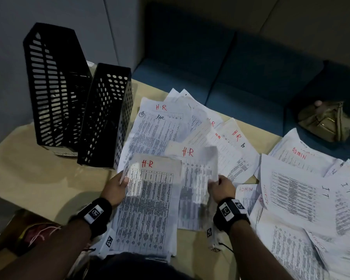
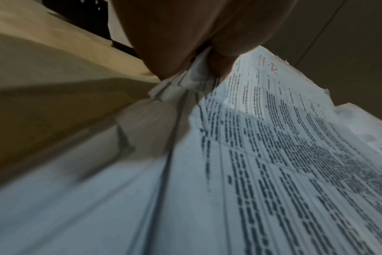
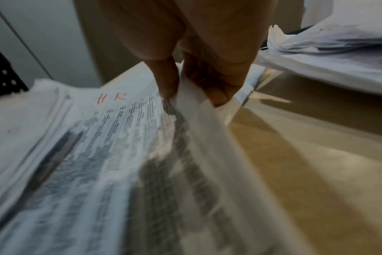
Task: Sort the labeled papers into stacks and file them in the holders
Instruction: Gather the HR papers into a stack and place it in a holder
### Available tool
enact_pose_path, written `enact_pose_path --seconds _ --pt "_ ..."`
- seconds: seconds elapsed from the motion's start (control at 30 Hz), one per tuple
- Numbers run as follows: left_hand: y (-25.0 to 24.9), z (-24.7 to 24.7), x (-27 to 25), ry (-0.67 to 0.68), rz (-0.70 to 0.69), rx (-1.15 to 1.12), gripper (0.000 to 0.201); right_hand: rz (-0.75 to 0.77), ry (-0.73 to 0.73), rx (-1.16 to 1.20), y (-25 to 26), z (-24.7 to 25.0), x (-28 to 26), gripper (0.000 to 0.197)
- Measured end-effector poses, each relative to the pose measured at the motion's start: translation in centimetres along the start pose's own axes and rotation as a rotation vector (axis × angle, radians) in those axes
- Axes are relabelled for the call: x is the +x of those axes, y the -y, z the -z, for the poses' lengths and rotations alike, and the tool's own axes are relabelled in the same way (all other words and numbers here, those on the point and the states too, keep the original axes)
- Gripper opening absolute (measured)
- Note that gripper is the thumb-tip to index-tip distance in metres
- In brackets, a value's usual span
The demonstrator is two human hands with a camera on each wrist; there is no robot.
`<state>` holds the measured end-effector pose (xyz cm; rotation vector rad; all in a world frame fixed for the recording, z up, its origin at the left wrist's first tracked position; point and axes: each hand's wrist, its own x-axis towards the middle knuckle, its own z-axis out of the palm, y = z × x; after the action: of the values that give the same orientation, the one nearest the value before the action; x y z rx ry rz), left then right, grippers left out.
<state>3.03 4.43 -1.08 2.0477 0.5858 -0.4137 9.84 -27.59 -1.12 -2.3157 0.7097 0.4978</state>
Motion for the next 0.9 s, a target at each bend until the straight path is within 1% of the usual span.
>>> enact_pose_path --seconds 0.03,0.07,0.13,0.23,0.3,0.33,0.4,0.47,0.5,0.53,0.63,0.7,0.73,0.8,0.87,0.9 --pt "0.0 0.1 0.0 -0.002 0.006 -0.002 0.036 -0.004 -0.039 0.029 0.3 0.3 0.3 0.028" --pt "0.0 0.2 -0.1 -0.003 0.016 -0.007 0.036 -0.019 -0.087 0.052 0.7 0.6 0.8 0.028" --pt "0.0 0.3 -0.3 -0.01 0.05 -0.029 0.036 -0.094 -0.152 0.043 1.3 1.5 1.9 0.033" --pt "0.2 0.4 -0.2 -0.037 0.084 -0.074 0.038 -0.181 -0.138 -0.028 2.0 1.9 2.9 0.043" --pt "0.5 0.5 0.2 -0.029 0.113 -0.122 0.036 -0.197 -0.162 -0.003 2.9 1.7 2.9 0.048" --pt "0.7 0.5 0.3 -0.024 0.129 -0.146 0.036 -0.193 -0.169 0.045 3.4 1.6 2.9 0.051" --pt "1.4 0.6 0.5 -0.022 0.148 -0.185 0.041 -0.224 -0.161 0.233 4.2 1.4 2.7 0.059" --pt "2.4 0.6 0.8 -0.029 0.156 -0.245 0.049 -0.223 -0.174 0.362 4.7 1.5 2.2 0.06" --pt "2.7 0.5 0.7 -0.02 0.145 -0.274 0.05 -0.181 -0.201 0.383 5.0 1.7 1.9 0.058" --pt "2.7 0.6 0.6 -0.011 0.13 -0.296 0.047 -0.107 -0.244 0.395 5.4 2.2 1.3 0.056" --pt "1.2 0.8 -0.5 -0.043 0.096 -0.376 0.032 0.24 -0.388 0.421 7.5 5.4 -1.0 0.054" --pt "0.3 1.2 -1.0 -0.087 0.077 -0.382 0.028 0.468 -0.445 0.508 8.7 8.5 -2.6 0.051" --pt "0.0 1.3 -1.1 -0.108 0.068 -0.369 0.026 0.541 -0.465 0.575 8.9 9.9 -3.0 0.051" --pt "-0.4 1.5 -1.1 -0.119 0.056 -0.324 0.025 0.614 -0.498 0.711 8.9 12.3 -3.1 0.053" --pt "-0.7 1.4 -0.9 -0.105 0.053 -0.311 0.026 0.59 -0.512 0.808 8.3 13.2 -2.2 0.053" --pt "-0.9 1.2 -0.8 -0.093 0.055 -0.322 0.027 0.558 -0.511 0.783 8.1 13.2 -1.8 0.047"
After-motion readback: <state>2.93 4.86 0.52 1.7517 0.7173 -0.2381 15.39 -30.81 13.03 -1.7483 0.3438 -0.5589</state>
